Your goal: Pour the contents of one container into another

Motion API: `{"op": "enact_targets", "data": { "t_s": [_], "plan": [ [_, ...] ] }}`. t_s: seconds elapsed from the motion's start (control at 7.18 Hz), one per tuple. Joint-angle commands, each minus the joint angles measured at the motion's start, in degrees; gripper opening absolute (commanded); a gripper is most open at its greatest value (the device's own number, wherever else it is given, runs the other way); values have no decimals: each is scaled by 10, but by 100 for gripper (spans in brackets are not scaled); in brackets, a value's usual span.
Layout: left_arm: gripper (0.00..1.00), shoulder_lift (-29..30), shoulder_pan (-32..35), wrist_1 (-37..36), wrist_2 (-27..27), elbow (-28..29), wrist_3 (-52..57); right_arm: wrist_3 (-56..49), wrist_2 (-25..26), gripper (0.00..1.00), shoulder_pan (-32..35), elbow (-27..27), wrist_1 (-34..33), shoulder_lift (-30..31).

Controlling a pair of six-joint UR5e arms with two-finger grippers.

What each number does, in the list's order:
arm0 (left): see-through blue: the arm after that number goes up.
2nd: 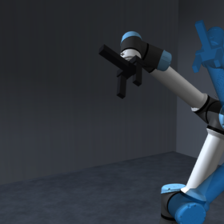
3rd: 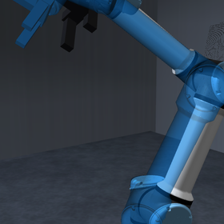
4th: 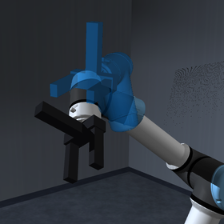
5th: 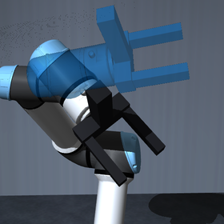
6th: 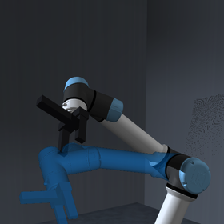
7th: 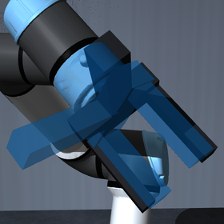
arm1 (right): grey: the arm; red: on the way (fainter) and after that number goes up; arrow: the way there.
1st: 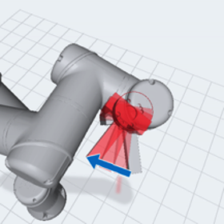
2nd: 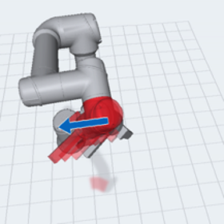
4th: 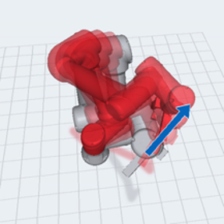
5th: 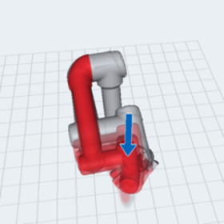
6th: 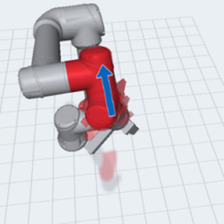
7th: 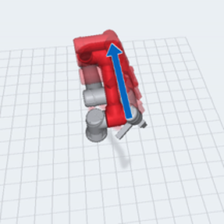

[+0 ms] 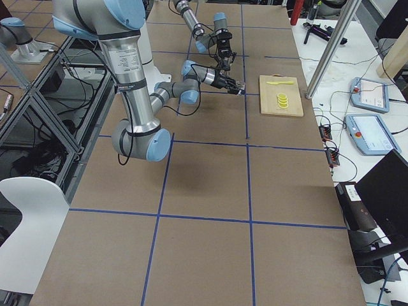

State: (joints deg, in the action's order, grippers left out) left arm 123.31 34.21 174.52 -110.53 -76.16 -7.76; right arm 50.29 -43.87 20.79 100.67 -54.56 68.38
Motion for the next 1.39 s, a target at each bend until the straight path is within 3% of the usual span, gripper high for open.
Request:
{"op": "enact_targets", "data": {
  "t_s": [0.0,0.42,0.7,1.25],
  "plan": [
    [0,4,1,-1,0,3,-15,-1,1,0,-16,3,-2,-8],
    [0,4,1,-1,1,4,-17,-7,19,0,-43,50,-132,-33],
    [0,4,0,-1,1,3,-17,-12,27,0,-55,50,-181,-61],
    [0,4,-1,-1,1,4,-16,-125,76,0,-62,56,-194,-92]
  ]
}}
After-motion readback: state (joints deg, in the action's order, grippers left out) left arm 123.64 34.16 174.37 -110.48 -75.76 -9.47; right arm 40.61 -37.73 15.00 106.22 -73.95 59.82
